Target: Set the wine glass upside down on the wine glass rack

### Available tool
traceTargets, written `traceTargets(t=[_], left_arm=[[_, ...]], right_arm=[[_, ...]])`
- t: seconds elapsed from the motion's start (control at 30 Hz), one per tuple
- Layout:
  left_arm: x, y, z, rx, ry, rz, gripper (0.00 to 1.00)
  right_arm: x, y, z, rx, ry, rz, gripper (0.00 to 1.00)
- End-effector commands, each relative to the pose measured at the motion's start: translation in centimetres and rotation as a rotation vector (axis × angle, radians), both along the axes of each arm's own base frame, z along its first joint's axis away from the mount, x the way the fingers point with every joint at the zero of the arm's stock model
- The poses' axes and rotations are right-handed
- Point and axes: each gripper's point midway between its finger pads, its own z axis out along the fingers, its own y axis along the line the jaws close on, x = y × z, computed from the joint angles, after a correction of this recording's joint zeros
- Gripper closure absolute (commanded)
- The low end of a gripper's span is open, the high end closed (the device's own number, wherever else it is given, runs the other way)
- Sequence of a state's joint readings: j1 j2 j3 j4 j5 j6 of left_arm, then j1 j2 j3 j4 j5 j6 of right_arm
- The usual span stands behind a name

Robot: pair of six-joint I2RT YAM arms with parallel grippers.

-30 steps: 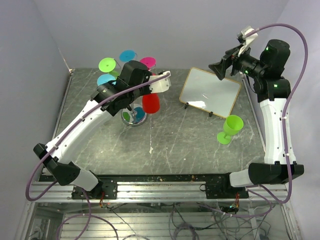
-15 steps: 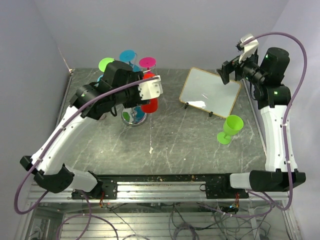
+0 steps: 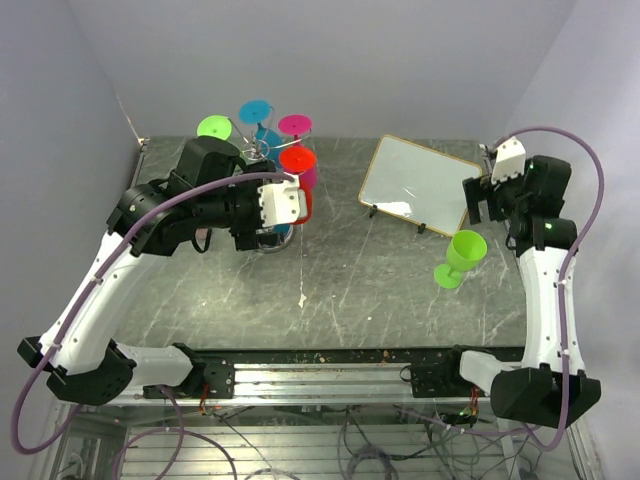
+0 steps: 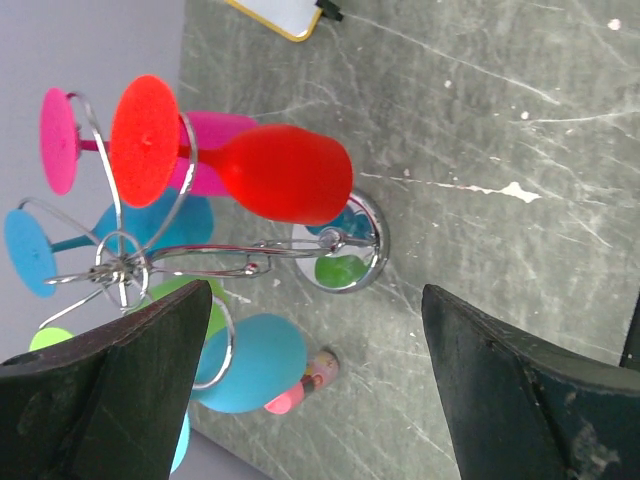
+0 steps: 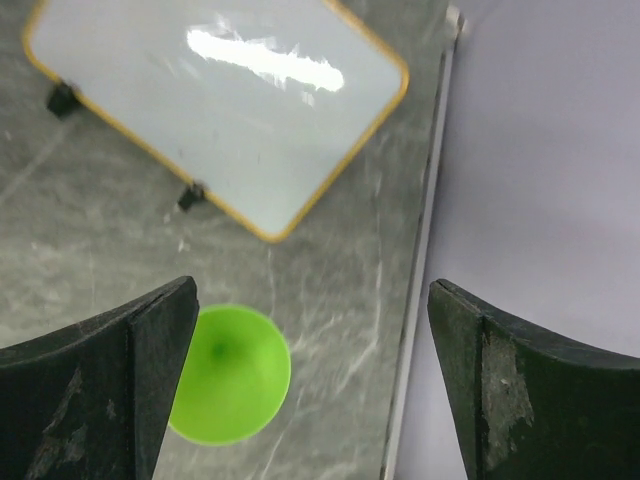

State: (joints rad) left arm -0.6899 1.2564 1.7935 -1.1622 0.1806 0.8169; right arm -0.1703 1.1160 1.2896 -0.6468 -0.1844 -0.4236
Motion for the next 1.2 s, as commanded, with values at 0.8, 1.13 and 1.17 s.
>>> traceTargets(t=[0.8, 1.13, 1.17], left_arm=[[0.3, -0.6, -3.9, 0.054, 0.073, -0.068, 0.01], [1.5, -1.0, -4.1, 0.063, 0.074, -0.042, 0.01], [1.7, -1.1, -4.0, 0.058, 0.073, -0.028, 0.01]], right_arm=[[-4.9, -2.9, -13.6, 0.119, 0.439, -0.163, 0.64], [-3.9, -2.6, -13.4, 0.139, 0.438, -0.14, 1.0], [-3.6, -2.6, -12.9, 0.14, 0.426, -0.134, 1.0]])
